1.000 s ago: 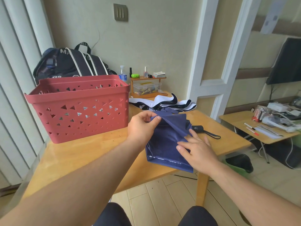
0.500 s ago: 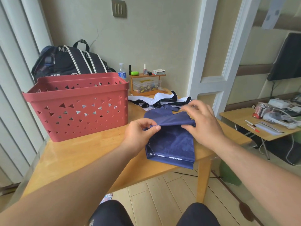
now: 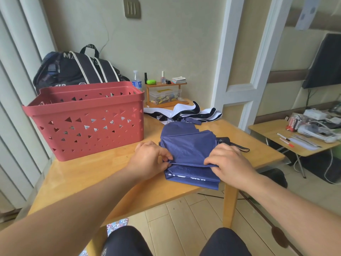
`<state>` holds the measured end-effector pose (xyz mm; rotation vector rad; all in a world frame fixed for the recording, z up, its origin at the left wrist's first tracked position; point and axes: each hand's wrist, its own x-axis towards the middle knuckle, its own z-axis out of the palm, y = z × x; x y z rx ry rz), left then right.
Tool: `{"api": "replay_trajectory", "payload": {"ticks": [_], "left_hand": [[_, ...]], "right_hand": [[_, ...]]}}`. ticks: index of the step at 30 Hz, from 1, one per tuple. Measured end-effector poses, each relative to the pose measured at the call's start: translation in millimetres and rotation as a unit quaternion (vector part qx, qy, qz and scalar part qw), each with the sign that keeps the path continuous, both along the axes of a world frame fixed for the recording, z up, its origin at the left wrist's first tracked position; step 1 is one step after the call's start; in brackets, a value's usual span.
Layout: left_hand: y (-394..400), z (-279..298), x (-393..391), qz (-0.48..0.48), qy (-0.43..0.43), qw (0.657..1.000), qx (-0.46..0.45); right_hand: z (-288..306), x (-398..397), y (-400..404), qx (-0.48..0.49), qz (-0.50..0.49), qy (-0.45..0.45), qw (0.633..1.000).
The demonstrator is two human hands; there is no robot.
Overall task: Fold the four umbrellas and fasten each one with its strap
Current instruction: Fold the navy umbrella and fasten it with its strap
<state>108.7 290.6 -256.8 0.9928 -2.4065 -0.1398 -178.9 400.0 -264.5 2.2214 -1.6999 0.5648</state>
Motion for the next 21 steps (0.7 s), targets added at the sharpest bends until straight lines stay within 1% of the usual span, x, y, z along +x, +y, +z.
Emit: {"api": "replay_trajectory", "payload": {"ticks": [4, 9, 10, 13, 14, 16, 18, 21], "left_hand": [[-0.5, -1.9, 5.2, -0.001, -0.044, 0.998, -0.035], [-3.2, 5.7, 0.4, -0.022, -0.136, 0.987, -0.08], [-1.7, 12.0, -5.8, -0.018, -0.132, 0.988, -0.073], [3.9, 26.2, -35.8, -0.025, -0.08, 0.995, -0.045], [5.8, 26.4, -47.3, -0.034, -0.08, 0.996, -0.032], [5.4, 18.9, -65.4, -0.036, -0.111, 0.993, 0.014], [-1.6, 6.2, -68.2, -0.012, -0.137, 0.989, 0.054], [-15.0, -10.1, -53.2, 0.025, -0.136, 0.988, 0.065]], "right_hand": [[-1.2, -3.0, 2.7, 0.008, 0.012, 0.008, 1.0], [-3.2, -6.8, 4.7, 0.033, 0.05, 0.039, 0.997], [-2.6, -6.4, 4.6, 0.046, 0.051, 0.044, 0.997], [3.5, -2.4, 4.7, 0.11, 0.042, 0.055, 0.991], [7.1, -0.7, 5.4, 0.135, 0.034, 0.056, 0.989], [13.7, 2.4, 8.5, 0.169, 0.02, 0.044, 0.984], [17.6, 3.8, 13.7, 0.189, 0.013, 0.043, 0.981], [17.9, 5.3, 19.7, 0.205, 0.012, 0.059, 0.977]]}}
